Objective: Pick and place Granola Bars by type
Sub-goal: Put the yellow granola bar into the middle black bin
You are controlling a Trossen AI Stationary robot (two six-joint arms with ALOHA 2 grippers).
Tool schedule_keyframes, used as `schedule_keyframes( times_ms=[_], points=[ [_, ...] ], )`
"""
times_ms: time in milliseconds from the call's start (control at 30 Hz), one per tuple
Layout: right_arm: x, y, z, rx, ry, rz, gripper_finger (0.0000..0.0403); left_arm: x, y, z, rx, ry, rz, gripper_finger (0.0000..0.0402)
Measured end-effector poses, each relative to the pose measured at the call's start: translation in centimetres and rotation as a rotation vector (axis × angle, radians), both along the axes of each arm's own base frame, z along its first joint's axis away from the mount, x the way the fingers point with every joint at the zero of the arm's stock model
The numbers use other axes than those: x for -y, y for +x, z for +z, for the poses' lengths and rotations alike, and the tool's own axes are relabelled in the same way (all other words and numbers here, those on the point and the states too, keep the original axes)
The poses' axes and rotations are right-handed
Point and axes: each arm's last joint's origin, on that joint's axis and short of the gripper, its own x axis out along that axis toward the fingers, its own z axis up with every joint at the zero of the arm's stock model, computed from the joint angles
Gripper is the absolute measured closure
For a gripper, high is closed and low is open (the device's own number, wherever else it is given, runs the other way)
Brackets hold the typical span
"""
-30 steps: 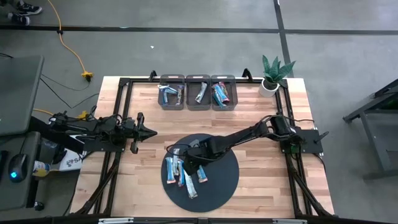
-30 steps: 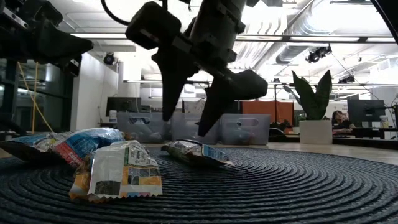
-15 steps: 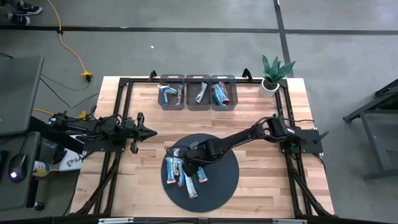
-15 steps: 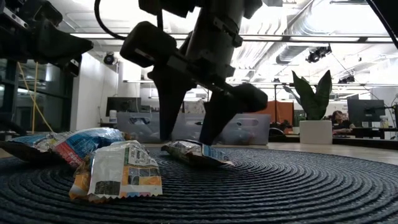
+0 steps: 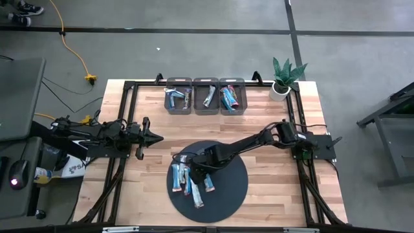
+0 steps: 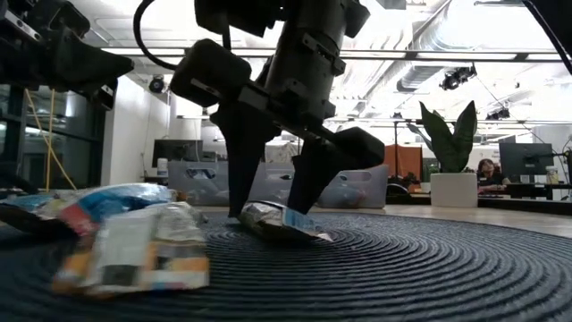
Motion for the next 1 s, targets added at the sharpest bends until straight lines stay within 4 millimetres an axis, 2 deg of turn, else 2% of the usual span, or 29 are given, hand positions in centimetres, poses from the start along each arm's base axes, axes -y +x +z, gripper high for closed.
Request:
schedule_keyframes(
  times_ms=[167, 633, 1000],
  points=[
    [0.0, -0.1, -0.2, -0.007, -0.007, -0.011, 0.0192, 0.0, 0.0, 0.0, 0.000, 0.000, 0.000, 0.0400],
    [0.9, -0.5, -0.5, -0.065, -0.043, 0.036, 0.0280, 0.0, 0.0, 0.0, 0.000, 0.000, 0.000, 0.0400],
    [2.4, -1.1, -0.6, -0.138, -0.090, 0.092, 0.0297, 0.0, 0.0, 0.0, -0.001, 0.000, 0.000, 0.0400]
  ],
)
